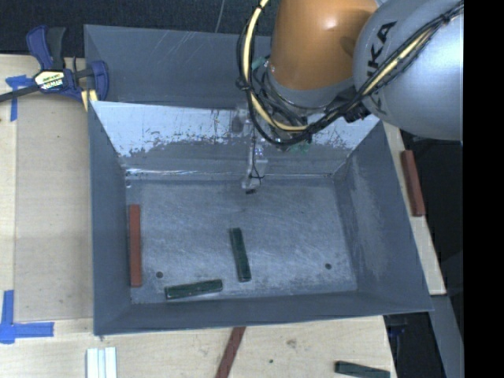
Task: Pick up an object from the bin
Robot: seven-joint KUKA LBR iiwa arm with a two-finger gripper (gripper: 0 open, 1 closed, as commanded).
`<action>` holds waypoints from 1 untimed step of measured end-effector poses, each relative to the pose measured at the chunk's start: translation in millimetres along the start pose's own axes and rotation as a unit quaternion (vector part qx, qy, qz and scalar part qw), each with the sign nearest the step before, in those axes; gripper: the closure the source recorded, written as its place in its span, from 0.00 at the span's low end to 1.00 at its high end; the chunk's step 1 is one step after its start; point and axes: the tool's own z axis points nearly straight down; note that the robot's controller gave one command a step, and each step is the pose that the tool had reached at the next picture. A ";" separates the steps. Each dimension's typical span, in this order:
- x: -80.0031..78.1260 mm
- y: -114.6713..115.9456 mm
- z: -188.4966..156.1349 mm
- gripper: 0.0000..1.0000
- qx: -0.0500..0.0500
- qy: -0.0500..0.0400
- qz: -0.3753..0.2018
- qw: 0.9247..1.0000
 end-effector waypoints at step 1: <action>-1.5 -0.5 -5.1 1.00 -0.001 -0.004 0.002 1.000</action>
Offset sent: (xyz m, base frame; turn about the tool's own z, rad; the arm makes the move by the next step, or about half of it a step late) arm 0.0000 0.0000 0.0000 0.0000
